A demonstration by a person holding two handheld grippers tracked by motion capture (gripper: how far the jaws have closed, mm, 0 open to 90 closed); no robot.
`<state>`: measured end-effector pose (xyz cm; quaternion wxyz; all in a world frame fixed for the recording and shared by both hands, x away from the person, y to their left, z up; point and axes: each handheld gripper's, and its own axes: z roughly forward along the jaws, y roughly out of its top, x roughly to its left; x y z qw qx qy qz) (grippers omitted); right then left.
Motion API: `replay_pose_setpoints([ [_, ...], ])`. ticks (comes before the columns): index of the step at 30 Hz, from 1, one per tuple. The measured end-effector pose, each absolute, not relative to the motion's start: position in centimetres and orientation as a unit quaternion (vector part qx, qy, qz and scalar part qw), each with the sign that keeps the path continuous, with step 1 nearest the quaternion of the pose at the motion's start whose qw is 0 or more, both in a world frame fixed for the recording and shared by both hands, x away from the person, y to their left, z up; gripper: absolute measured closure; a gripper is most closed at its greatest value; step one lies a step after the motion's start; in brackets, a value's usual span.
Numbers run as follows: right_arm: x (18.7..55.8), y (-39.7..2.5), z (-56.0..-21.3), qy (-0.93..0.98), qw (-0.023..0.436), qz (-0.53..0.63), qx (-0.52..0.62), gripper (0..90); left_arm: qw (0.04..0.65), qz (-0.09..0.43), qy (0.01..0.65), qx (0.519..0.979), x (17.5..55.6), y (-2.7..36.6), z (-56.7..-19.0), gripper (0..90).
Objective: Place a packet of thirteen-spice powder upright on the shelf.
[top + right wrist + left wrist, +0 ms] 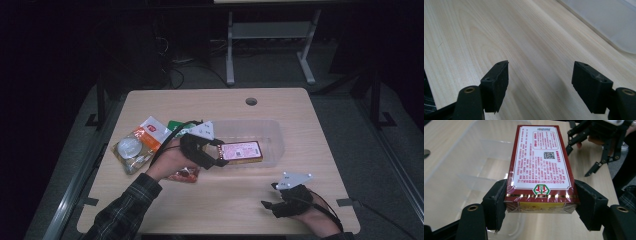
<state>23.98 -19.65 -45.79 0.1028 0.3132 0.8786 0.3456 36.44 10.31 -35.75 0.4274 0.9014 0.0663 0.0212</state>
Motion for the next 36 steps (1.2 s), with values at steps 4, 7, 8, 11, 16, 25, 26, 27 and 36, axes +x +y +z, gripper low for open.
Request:
replay_pose_setpoints([
  [4, 24.0, -19.7, -45.8, 0.878, 0.103, 0.347, 0.312, 29.1, 0.425, 0.022, 0.061, 0.903, 37.7, 9.7, -35.2, 32.4],
  [7, 24.0, -19.8, -45.8, 0.878, 0.103, 0.348, 0.311, 29.0, 0.422, 0.021, 0.058, 0.905, 38.6, 8.9, -35.1, 32.4],
  [8, 24.0, -19.8, -45.8, 0.878, 0.103, 0.349, 0.312, 28.8, 0.420, 0.020, 0.057, 0.906, 38.9, 8.7, -35.1, 32.4],
  [11, 24.0, -19.9, -45.8, 0.877, 0.103, 0.351, 0.313, 28.8, 0.417, 0.023, 0.049, 0.907, 39.6, 7.9, -35.0, 32.4],
  [16, 24.0, -19.8, -45.8, 0.877, 0.101, 0.348, 0.314, 28.8, 0.402, 0.028, 0.044, 0.914, 40.9, 6.7, -34.7, 32.4],
  [25, 24.1, -20.0, -45.7, 0.876, 0.103, 0.350, 0.316, 28.8, 0.387, 0.018, 0.040, 0.921, 43.1, 4.2, -35.5, 32.3],
  [26, 24.1, -20.0, -45.6, 0.875, 0.102, 0.350, 0.318, 28.9, 0.384, 0.017, 0.041, 0.922, 43.4, 4.0, -35.6, 32.3],
  [27, 24.1, -20.1, -45.6, 0.875, 0.103, 0.351, 0.318, 28.9, 0.382, 0.015, 0.041, 0.923, 43.6, 3.7, -35.8, 32.3],
  [36, 24.1, -20.2, -45.5, 0.873, 0.102, 0.354, 0.318, 29.1, 0.363, 0.011, 0.040, 0.931, 44.5, 1.9, -36.8, 32.2],
])
